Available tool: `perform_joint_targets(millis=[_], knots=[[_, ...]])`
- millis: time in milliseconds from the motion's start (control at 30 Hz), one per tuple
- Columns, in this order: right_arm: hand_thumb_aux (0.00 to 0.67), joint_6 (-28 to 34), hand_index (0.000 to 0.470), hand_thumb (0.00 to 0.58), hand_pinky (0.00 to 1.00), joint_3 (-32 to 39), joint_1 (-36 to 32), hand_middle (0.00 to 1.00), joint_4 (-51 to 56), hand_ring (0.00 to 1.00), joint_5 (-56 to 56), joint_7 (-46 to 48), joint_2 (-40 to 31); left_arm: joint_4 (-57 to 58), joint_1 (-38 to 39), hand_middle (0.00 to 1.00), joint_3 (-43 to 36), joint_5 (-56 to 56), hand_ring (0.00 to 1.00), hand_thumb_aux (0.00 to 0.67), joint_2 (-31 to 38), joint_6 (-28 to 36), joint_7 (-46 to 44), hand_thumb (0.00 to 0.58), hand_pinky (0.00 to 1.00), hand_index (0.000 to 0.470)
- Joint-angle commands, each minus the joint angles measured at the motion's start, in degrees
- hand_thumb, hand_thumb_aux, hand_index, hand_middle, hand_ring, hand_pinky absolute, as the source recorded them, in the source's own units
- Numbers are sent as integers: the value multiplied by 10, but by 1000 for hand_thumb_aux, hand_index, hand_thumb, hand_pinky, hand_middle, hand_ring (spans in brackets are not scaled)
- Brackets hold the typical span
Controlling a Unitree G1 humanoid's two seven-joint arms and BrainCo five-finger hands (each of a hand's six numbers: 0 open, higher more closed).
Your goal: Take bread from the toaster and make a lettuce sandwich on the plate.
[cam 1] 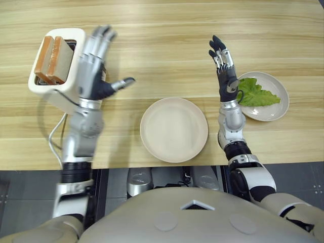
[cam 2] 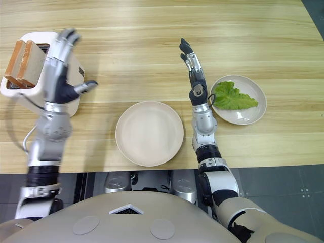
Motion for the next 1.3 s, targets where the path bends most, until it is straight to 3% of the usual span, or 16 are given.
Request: perform_joint_targets(millis=[33,300,600,633,667,700,767,933,1033,1300], knots=[[0,1,0,0,0,-4,9,0,-6,0,6,-1,3,-2,14,0,59,7,0,0,54,87,-56,0,0,0],[0,-1,0,0,0,-7,9,0,-5,0,0,-6,1,107,32,0,104,-44,0,0,135,171,-100,0,0,0],[0,-4,0,0,0,-7,11,0,-4,0,-7,-8,-1,168,34,0,77,-81,0,0,152,180,-94,0,0,0],[0,-4,0,0,0,-7,12,0,-4,0,-7,-8,-2,170,33,0,75,-84,0,45,152,181,-92,75,0,31],[0,-5,0,0,0,-7,12,0,-4,0,-8,-8,-2,173,32,0,75,-88,0,121,152,182,-89,190,0,83],[0,-7,0,0,0,-7,13,0,-4,0,-12,-9,-3,176,30,0,76,-93,0,336,152,182,-85,436,0,231],[0,-9,0,0,0,-7,14,0,-4,0,-14,-10,-4,183,26,0,74,-100,0,399,155,183,-80,485,0,274],[0,-13,0,0,0,-6,15,0,-3,0,-17,-11,-4,193,19,0,61,-117,0,410,156,172,-74,493,0,281],[0,-15,0,0,0,-5,16,0,-3,0,-21,-11,-4,189,14,0,44,-127,0,368,152,160,-72,462,0,253],[0,-18,0,0,0,-4,12,0,3,0,-31,-18,-3,156,-5,0,9,-151,0,423,133,133,-76,501,0,290]])
